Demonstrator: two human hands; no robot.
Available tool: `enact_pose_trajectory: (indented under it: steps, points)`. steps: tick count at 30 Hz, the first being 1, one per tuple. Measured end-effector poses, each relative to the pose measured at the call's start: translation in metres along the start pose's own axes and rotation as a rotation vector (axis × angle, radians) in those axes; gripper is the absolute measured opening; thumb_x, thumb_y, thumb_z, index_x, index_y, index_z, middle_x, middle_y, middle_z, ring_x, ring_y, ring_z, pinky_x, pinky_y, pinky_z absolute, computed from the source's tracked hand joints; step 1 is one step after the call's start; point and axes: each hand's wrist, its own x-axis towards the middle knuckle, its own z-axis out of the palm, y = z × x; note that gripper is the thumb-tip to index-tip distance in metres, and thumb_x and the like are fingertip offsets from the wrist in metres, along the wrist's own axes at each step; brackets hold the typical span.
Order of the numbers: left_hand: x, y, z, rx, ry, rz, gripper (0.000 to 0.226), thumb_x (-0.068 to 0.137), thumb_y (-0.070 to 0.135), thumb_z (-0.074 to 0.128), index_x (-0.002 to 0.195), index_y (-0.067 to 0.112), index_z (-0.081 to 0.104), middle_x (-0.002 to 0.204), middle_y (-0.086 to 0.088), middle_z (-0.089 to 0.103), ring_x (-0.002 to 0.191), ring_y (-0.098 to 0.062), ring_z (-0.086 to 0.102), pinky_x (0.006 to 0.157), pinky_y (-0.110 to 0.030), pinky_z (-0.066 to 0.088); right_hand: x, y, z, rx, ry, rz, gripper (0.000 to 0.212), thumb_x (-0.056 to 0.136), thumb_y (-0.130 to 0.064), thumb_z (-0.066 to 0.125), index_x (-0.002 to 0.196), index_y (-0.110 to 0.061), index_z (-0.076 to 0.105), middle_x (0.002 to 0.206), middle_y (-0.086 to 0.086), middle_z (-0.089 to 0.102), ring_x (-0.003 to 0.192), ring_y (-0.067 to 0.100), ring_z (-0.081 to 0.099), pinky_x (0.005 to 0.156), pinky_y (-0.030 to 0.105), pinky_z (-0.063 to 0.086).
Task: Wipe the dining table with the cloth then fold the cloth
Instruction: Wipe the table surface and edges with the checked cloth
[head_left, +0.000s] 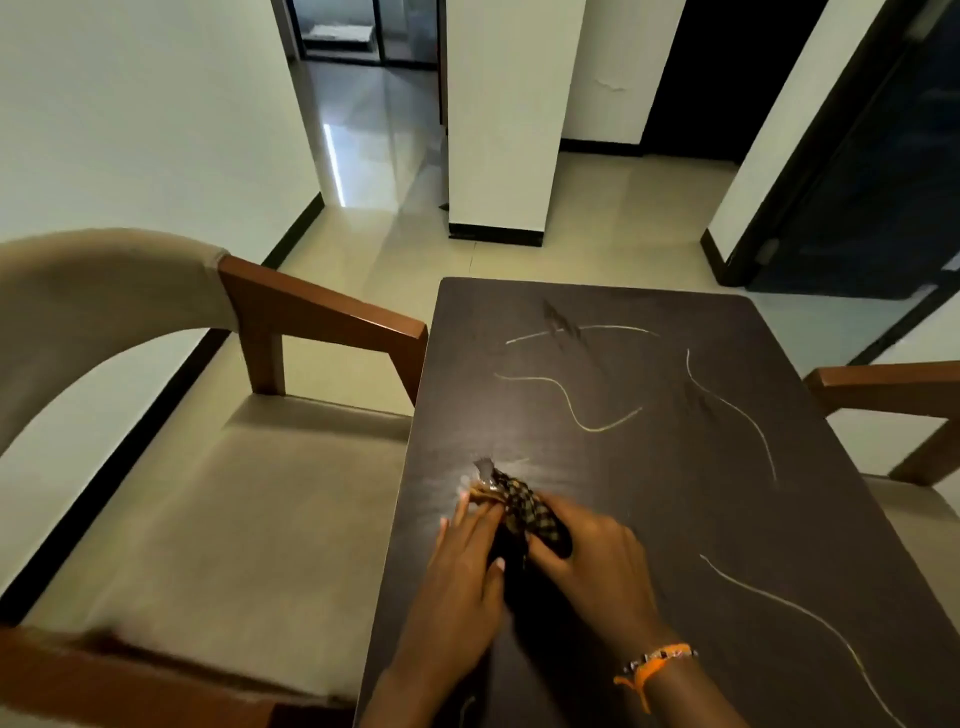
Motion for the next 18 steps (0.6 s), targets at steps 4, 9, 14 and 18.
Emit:
enact_pose_trajectory:
  steps: [4,9,14,18]
  points:
    - [0.071,-0.012,-0.039,0.006,0.023,-0.011,0.056,0.098,0.019,0.039,0.148,0.029,0.015,0.157,0.011,0.007,0.146,-0.008,-0.005,0.118,-0.028,-0.001,0.084,-0.009,0.002,-0.042,0.079,-0.029,0.040,0.081,-0.036,0.064,0.120,-0.032,0.057,0.100,-0.005,0.070,0.090,0.018,0.065,0.063,0.021,0.045]
    - [0.132,-0.024,-0.063,0.103,0.003,-0.124,0.054,0.099,0.013,0.038,0.149,0.018,0.018,0.158,0.000,0.016,0.147,-0.016,0.001,0.119,-0.034,0.007,0.177,-0.026,0.014,-0.118,0.256,0.043,0.036,0.083,-0.037,0.060,0.118,-0.027,0.058,0.105,0.002,0.069,0.096,0.026,0.063,0.070,0.030,0.046]
    - [0.162,-0.052,-0.063,0.213,-0.060,-0.219,0.058,0.095,0.009,0.046,0.148,0.012,0.022,0.156,-0.006,0.022,0.146,-0.021,0.014,0.119,-0.035,0.015,0.239,-0.023,0.085,-0.208,-0.219,-0.012,0.059,0.089,-0.040,0.052,0.140,-0.015,0.034,0.147,0.011,0.036,0.139,0.031,0.023,0.112,0.043,0.023]
    - [0.200,-0.057,-0.056,0.319,-0.162,-0.254,0.064,0.093,0.011,0.050,0.148,0.011,0.017,0.158,-0.007,0.012,0.147,-0.022,0.010,0.117,-0.033,0.016,0.248,0.017,0.126,-0.119,-0.259,-0.069,0.061,0.096,-0.043,0.035,0.148,-0.022,0.012,0.158,-0.002,0.006,0.146,0.019,-0.002,0.117,0.040,-0.003]
